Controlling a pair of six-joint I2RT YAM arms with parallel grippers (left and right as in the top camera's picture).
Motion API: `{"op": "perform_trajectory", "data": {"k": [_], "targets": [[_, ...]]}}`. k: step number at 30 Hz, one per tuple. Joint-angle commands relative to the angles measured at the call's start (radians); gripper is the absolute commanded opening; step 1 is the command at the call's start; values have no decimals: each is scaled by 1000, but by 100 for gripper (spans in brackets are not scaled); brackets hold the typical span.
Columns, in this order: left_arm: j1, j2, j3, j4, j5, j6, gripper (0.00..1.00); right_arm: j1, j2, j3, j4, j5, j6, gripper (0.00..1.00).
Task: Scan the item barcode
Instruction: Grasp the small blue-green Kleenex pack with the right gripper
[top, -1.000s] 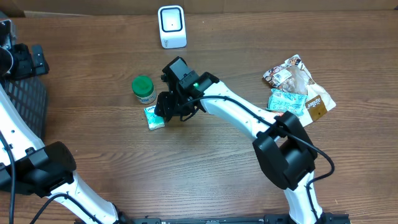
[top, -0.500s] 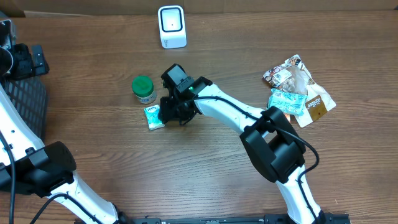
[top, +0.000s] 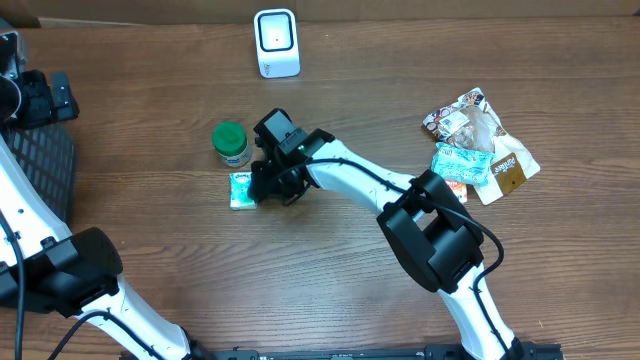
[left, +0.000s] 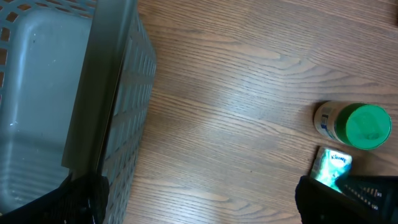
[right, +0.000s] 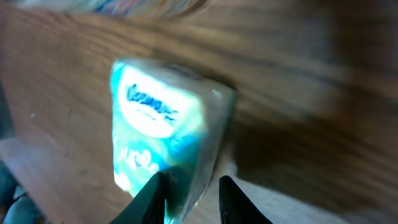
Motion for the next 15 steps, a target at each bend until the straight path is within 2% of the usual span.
{"op": "perform_trajectory", "data": {"k": [1,5,9,12,15], "targets": [[5,-24,19,2,0,22,100,-2,18,3,6,-93,0,26],[5,-24,19,2,0,22,99,-4,17,3,3,-153,1,27],[5,-24,19,2,0,22,100,-4,17,3,-1,-160,34,35],[5,-24,19,2,0,22,99,-1,17,0,-21,-63,108,41],[5,-24,19,2,0,22,100,14,24,-2,-40,77,176,41]]}}
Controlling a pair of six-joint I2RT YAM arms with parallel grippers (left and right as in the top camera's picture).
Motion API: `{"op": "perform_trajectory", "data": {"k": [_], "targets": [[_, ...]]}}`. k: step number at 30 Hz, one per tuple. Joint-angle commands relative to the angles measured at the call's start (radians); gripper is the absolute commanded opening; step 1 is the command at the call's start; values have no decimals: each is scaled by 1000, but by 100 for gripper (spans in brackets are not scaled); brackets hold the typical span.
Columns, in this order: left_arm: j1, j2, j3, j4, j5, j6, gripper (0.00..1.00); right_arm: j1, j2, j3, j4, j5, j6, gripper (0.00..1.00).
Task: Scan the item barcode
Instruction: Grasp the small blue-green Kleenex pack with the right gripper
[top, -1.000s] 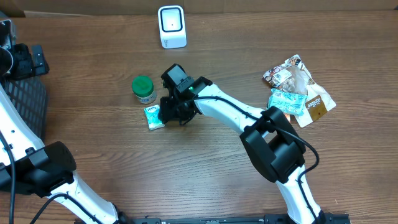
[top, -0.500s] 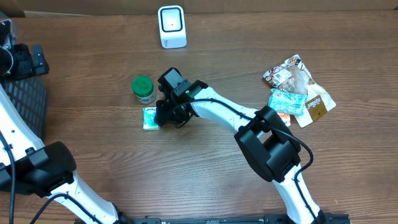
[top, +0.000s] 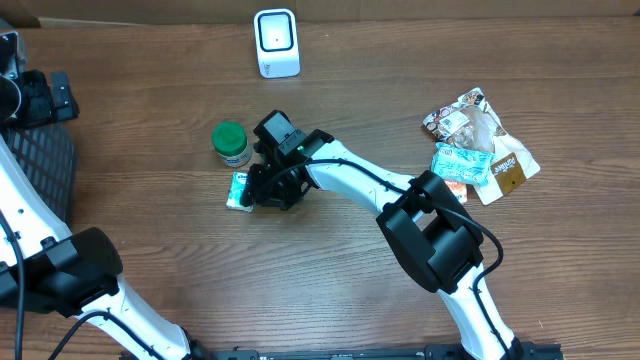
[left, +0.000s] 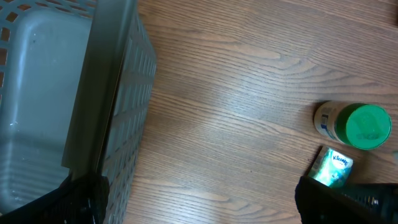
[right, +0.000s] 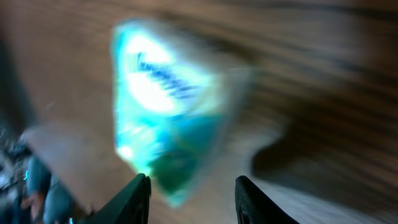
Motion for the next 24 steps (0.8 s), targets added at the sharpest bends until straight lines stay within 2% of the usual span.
{"op": "perform_trajectory", "data": {"k": [1,7,13,15,18,24], "targets": [[5,-24,19,2,0,21,100,16,26,-2,6,147,94,41],[5,-24,19,2,0,22,99,47,36,-2,74,169,93,31],[5,-24,19,2,0,22,99,69,54,-2,76,207,93,29],[5,-24,19,2,0,21,99,75,64,-2,78,206,93,22],[5,-24,19,2,0,21,100,75,74,-2,71,206,92,4],[5,-24,19,2,0,21,100,51,50,24,-40,202,31,4]]}}
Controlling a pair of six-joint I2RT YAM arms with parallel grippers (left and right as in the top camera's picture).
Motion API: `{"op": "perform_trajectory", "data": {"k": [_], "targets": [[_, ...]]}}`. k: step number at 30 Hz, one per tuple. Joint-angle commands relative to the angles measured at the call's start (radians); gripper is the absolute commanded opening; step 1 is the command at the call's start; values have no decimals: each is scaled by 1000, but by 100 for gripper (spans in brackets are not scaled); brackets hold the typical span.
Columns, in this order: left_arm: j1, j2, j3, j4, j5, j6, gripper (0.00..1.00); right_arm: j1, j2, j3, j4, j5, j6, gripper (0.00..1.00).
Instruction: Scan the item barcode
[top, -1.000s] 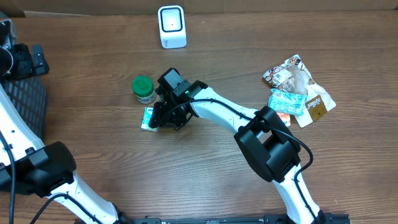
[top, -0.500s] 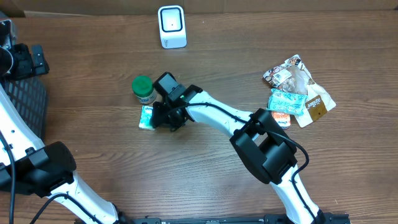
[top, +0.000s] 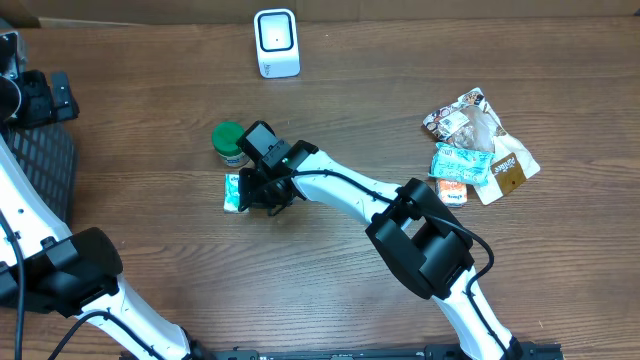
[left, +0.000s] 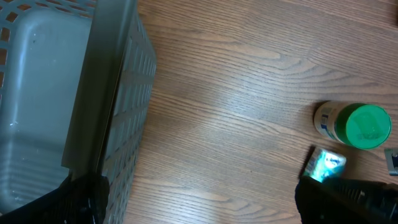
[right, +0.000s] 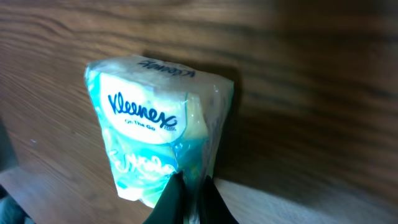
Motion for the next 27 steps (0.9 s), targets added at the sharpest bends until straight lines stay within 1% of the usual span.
{"op": "perform_trajectory", "data": {"k": [1,4,6,9,13,17,22,25,27], "targets": [[5,-24,19,2,0,22,99,-23,19,9,-99,40,-79,4],[5,-24,19,2,0,22,99,-62,-39,31,-199,23,-179,4],[5,-24,19,2,0,22,99,-91,-93,32,-238,-34,-264,4],[5,-24,19,2,0,22,100,-146,-179,32,-264,-192,-401,4],[5,-24,19,2,0,22,100,-238,-283,31,-278,-468,-554,4],[5,-24,19,2,0,22,100,-322,-344,31,-291,-670,-614,4],[5,-24,19,2,0,22,99,-410,-356,31,-301,-978,-680,4],[5,-24,19,2,0,22,100,-452,-355,30,-300,-1100,-680,4],[5,-24,19,2,0,22,100,-476,-355,30,-301,-1145,-678,4]]}}
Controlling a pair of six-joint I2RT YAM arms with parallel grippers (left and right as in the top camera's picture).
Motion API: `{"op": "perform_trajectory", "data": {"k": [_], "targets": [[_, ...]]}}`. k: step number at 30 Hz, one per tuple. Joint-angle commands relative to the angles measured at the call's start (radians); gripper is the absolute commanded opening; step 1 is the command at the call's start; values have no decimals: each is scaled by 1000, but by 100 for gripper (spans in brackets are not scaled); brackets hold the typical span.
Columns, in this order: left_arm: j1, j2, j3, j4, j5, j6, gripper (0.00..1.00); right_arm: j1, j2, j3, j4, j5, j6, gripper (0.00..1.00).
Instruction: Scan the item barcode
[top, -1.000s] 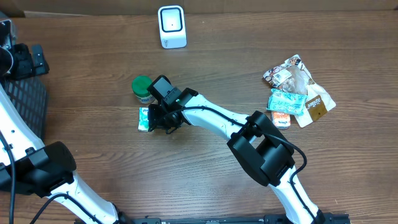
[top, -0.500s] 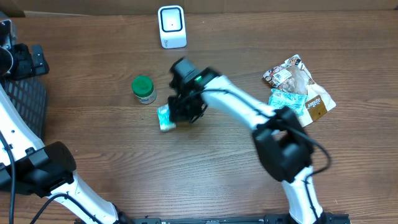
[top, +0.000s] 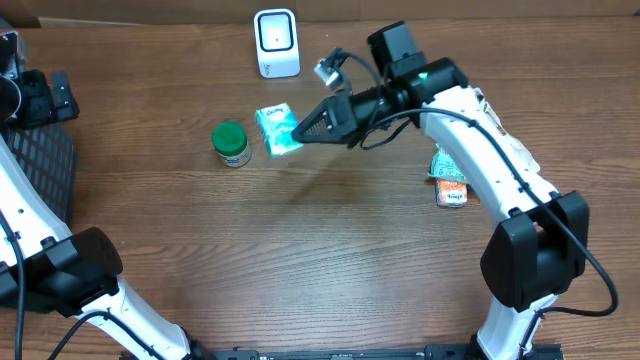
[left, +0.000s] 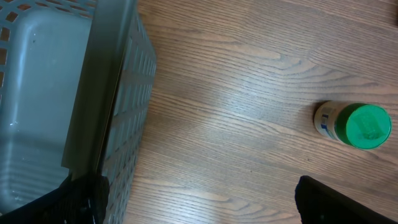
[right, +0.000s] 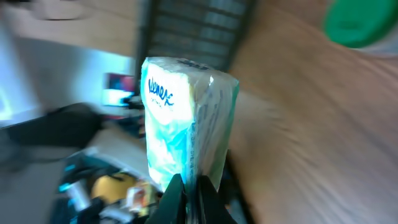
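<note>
A teal and white Kleenex tissue pack (top: 278, 129) hangs in the air, pinched by its edge in my right gripper (top: 301, 132), which is shut on it; up close the pack (right: 180, 124) fills the right wrist view above the gripper (right: 192, 190). The white barcode scanner (top: 276, 43) stands at the back of the table, a little behind the pack. My left gripper (left: 199, 199) hovers far left beside the basket, its dark fingers (left: 81, 199) spread wide with bare wood between them.
A green-lidded jar (top: 231, 143) stands left of the held pack, also the jar (left: 356, 124) in the left wrist view. Several snack packets (top: 478, 145) lie at the right. A grey mesh basket (left: 56, 93) sits at the left edge.
My right gripper was down on the table shut on the tissue pack below the jar. Now it holds the pack raised in the air, further back and right, nearer the scanner. The left arm has not moved.
My right gripper's fingers were around the tissue pack lying on the table by the jar, then closer about it, then shut on its edge. Now the pack is off the table and held up in front of the scanner. The left gripper stayed open by the basket.
</note>
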Motion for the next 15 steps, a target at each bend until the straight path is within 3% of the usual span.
{"op": "perform_trajectory", "data": {"k": [1,3,10,15], "targets": [[5,-24,19,2,0,22,100,-38,-3,2,-2,-189,-28,4],[5,-24,19,2,0,22,100,-53,-3,2,-31,-101,-27,4],[5,-24,19,2,0,22,100,-6,-1,-41,-121,624,66,4],[5,-24,19,2,0,22,100,56,34,-124,-12,778,81,4]]}}
